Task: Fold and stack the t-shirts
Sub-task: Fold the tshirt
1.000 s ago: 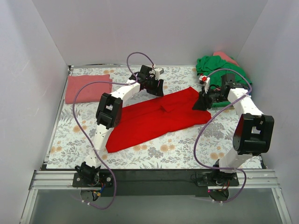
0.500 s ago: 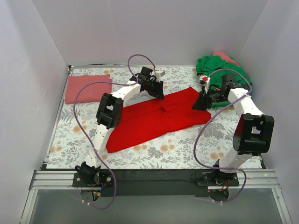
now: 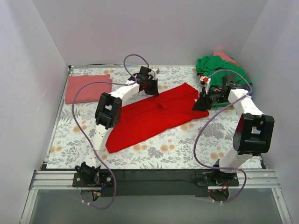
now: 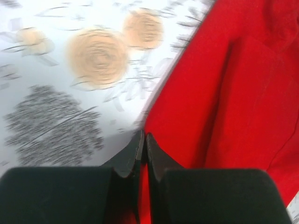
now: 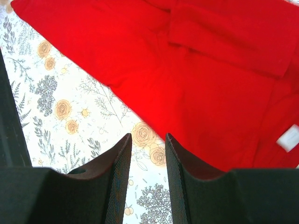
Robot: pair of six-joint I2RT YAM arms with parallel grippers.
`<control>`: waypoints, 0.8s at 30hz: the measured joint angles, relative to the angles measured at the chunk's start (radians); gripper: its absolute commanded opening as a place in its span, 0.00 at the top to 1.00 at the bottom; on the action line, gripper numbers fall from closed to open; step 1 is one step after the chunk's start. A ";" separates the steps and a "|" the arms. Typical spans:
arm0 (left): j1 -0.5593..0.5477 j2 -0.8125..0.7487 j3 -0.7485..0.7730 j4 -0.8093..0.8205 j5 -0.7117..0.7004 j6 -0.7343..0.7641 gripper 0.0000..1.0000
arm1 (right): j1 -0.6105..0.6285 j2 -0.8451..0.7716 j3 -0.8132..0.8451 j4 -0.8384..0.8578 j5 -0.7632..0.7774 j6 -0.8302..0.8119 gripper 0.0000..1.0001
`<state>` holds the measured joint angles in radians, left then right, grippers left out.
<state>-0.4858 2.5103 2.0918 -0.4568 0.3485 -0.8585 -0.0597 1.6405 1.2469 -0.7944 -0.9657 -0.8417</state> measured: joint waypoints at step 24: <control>0.202 -0.329 -0.261 -0.015 -0.256 -0.172 0.34 | 0.384 0.003 -0.009 0.012 0.149 -0.214 0.45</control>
<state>-0.2836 2.1815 1.8313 -0.4717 0.0921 -1.0302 0.3244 1.6432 1.2377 -0.7826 -0.8169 -1.0561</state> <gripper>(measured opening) 0.571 0.496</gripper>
